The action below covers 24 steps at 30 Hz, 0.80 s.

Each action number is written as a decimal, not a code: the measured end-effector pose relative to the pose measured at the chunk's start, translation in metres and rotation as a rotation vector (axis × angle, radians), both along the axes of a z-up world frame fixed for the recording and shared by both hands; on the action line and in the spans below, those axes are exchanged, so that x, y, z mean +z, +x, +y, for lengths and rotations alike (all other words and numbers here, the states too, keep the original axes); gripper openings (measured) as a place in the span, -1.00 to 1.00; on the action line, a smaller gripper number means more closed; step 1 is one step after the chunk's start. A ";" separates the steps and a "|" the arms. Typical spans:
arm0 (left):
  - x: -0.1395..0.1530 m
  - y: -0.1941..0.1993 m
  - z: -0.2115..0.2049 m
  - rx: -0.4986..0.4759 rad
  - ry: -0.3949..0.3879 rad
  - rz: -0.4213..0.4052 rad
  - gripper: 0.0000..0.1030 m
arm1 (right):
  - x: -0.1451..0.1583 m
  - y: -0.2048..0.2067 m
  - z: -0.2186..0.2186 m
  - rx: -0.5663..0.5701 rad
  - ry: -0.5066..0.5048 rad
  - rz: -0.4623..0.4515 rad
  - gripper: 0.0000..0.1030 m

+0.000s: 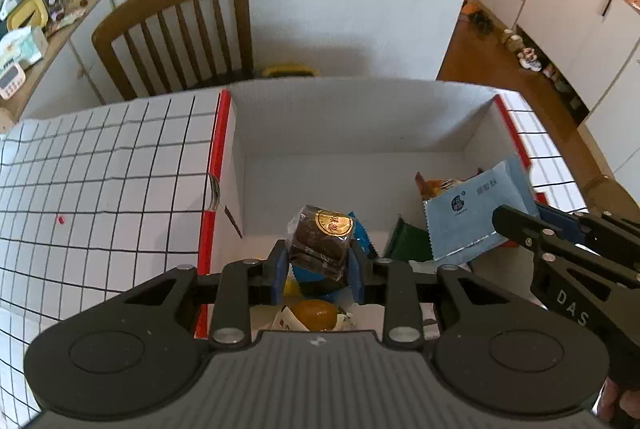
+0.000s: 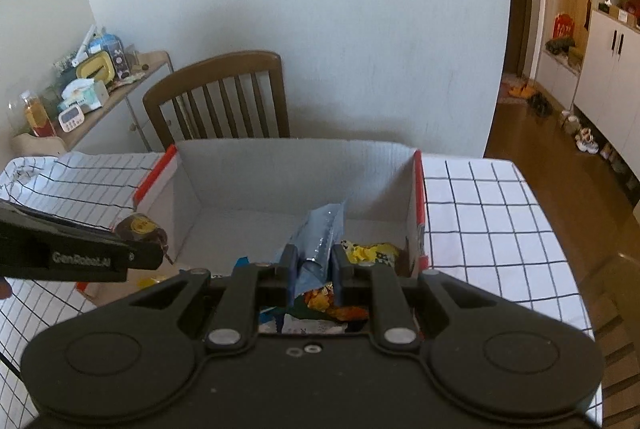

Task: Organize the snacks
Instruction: 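Carry both packets into the red box and open both tools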

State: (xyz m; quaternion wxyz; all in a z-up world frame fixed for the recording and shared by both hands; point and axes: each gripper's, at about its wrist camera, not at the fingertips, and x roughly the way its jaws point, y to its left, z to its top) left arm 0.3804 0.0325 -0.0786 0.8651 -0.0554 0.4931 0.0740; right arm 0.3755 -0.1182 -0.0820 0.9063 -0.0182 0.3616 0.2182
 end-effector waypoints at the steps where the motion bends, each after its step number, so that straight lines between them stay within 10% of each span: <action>1: -0.004 0.002 0.001 0.003 -0.002 0.009 -0.42 | -0.002 0.002 0.000 0.001 0.006 0.013 -0.69; 24: -0.052 0.021 0.004 0.046 0.020 0.130 -0.42 | -0.033 0.011 0.028 0.078 -0.122 0.101 -0.67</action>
